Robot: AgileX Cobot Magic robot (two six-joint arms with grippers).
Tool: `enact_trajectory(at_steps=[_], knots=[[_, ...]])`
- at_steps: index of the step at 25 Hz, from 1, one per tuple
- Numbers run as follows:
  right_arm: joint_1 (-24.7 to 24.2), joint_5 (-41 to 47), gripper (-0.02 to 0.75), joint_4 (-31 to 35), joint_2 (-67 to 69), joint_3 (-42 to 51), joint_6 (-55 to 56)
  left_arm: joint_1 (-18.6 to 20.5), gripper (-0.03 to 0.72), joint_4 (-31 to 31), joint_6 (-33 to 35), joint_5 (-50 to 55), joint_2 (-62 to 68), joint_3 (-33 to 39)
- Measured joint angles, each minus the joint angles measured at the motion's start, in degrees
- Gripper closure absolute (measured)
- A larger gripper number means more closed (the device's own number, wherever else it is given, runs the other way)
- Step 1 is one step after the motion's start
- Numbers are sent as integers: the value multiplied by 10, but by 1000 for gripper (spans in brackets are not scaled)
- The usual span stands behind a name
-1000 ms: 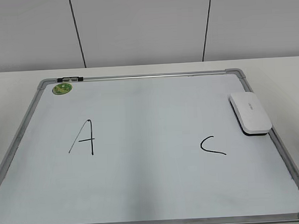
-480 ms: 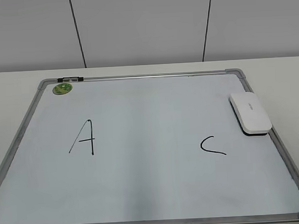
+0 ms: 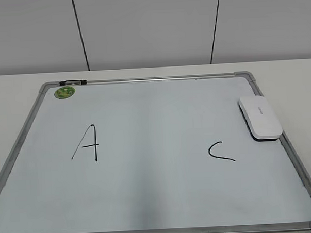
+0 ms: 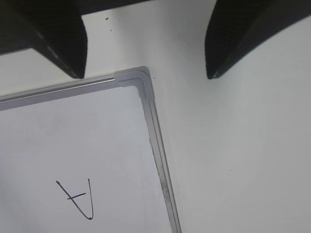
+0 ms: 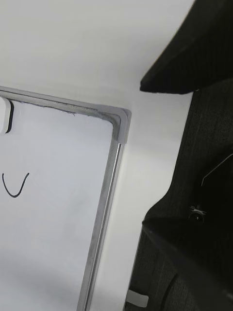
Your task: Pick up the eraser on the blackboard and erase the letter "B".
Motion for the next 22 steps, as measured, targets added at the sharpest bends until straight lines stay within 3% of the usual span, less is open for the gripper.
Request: enact_trajectory(at_steps=[6,12,22], knots=[[0,-23,150,-12,-12,54,10,0,139,-1,2,-3,0,0],[0,-33,150,-66,-12,54,71,0,146,-1,2,-4,0,0],[0,-33,151,-70,-12,54,77,0,173,-3,3,-5,0,0]])
